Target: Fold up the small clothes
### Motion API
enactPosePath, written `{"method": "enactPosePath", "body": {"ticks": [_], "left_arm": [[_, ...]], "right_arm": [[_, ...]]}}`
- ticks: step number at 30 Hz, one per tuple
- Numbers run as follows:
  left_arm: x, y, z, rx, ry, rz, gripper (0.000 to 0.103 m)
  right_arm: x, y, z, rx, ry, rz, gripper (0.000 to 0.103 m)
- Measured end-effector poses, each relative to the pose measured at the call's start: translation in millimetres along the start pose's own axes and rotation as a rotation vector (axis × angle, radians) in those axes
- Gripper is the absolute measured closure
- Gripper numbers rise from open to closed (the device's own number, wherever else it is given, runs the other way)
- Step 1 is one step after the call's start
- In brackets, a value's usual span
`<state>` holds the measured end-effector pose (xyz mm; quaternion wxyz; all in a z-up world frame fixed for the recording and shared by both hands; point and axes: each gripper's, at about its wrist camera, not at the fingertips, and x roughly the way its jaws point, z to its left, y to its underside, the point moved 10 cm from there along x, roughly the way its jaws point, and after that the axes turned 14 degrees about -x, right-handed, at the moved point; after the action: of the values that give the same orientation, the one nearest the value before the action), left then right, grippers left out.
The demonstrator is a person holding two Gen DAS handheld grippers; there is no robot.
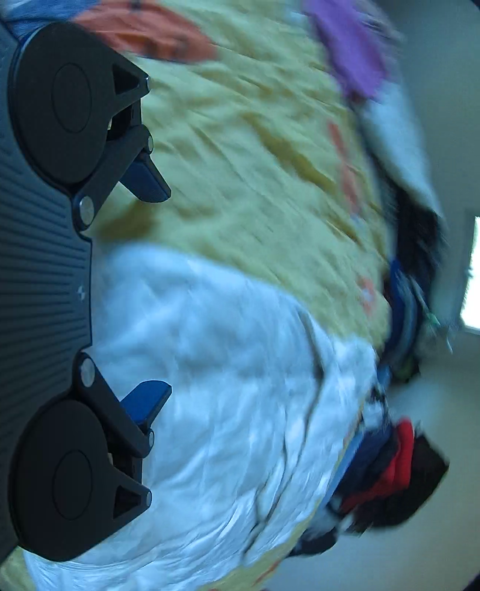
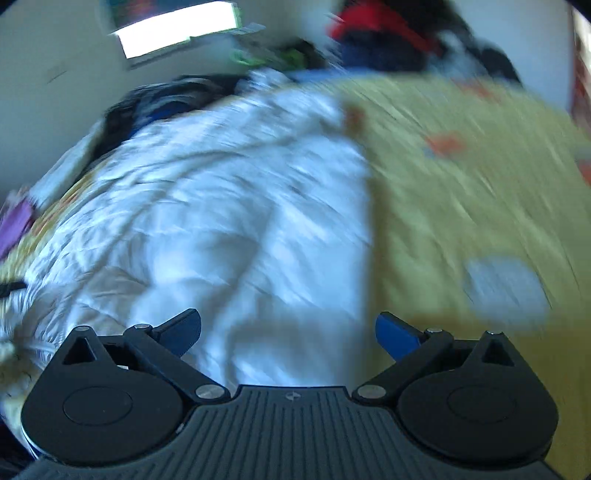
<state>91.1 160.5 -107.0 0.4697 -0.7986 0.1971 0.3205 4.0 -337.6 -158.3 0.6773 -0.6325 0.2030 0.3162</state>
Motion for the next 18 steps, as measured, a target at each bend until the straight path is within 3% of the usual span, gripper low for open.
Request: {"method": "enactPosePath", "body": {"ticks": [2,4,7,12,18], "left_arm": [[-1.2,2.9,14.2,-0.082,0.024,0.024,0.0],[-5.2,5.8,16.9,-0.094,0.028,0.026,0.0],[-6.0,13.7,7.5,-0.052,0.023,0.045,0.0],[-4.5,28.1,-16.7,0.053,0.006,0.076,0.0],[-1.7,38.4,-27.8,0.125,-0.043,0.105,0.0]], "right_arm": [[-8.9,10.8,-9.9,0.053,-0.019,-0.005,0.005],[-13.0,17.9,-9.9,0.075,-0.049,0.014,0.005],[-16.4,21.8,-2.1,0.097,-0.12,0.028,0.004],[-11.4,16.1,24.6,0.2,-0.316,0.062,0.004],[-5.2,9.1,40.5,0.231,-0.39,0.074,0.003]]}}
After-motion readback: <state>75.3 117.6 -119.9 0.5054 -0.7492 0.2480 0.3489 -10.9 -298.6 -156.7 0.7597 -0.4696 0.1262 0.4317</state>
